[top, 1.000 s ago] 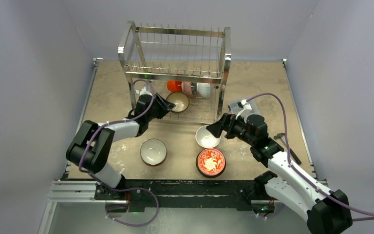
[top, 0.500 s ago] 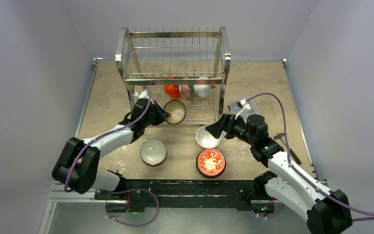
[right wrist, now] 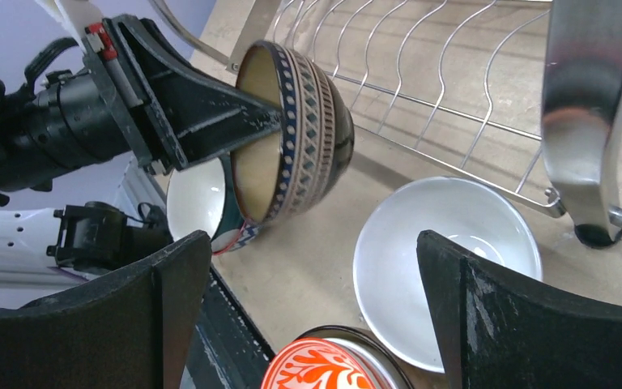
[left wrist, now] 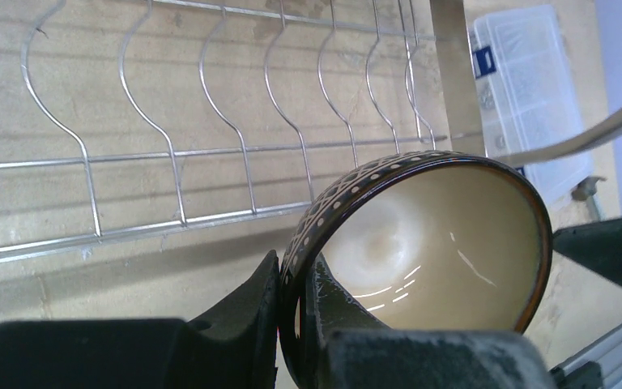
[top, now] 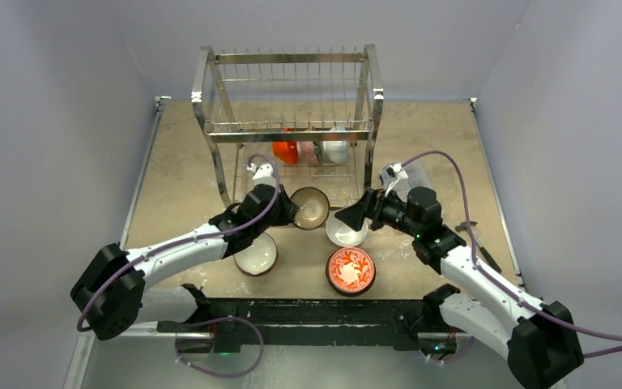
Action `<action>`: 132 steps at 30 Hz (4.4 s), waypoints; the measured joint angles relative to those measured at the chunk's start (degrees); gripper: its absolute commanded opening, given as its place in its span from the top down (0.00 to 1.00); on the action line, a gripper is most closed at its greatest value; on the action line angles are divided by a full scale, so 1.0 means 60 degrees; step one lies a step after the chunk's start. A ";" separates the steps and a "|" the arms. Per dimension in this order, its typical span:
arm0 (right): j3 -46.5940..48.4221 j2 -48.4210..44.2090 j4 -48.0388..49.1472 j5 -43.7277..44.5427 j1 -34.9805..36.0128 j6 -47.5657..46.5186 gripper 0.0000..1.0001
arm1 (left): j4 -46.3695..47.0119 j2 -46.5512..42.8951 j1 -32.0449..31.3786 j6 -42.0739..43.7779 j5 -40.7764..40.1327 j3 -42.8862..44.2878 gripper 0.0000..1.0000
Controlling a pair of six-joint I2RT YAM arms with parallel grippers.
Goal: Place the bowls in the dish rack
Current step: Pick up the bowl from the dish rack.
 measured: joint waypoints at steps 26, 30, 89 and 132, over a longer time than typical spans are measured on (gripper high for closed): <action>-0.0393 0.1271 0.0186 0.0076 -0.0051 -0.0069 1.00 | 0.0576 0.0346 -0.2175 -0.0044 -0.0510 0.0940 0.16; -0.0393 0.1038 0.0033 0.0015 0.0029 -0.0171 1.00 | 0.0718 -0.0127 -0.1982 -0.0135 -0.0510 0.0645 0.10; -0.0127 0.1526 -0.0051 -0.0586 0.0044 -0.0484 0.34 | 0.5289 0.0987 -0.0805 -0.1632 0.4812 -0.1654 1.00; 0.0131 0.1268 -0.0233 -0.0259 0.0062 -0.1359 1.00 | 0.5708 0.0546 -0.0251 -0.2521 0.5151 -0.2011 0.16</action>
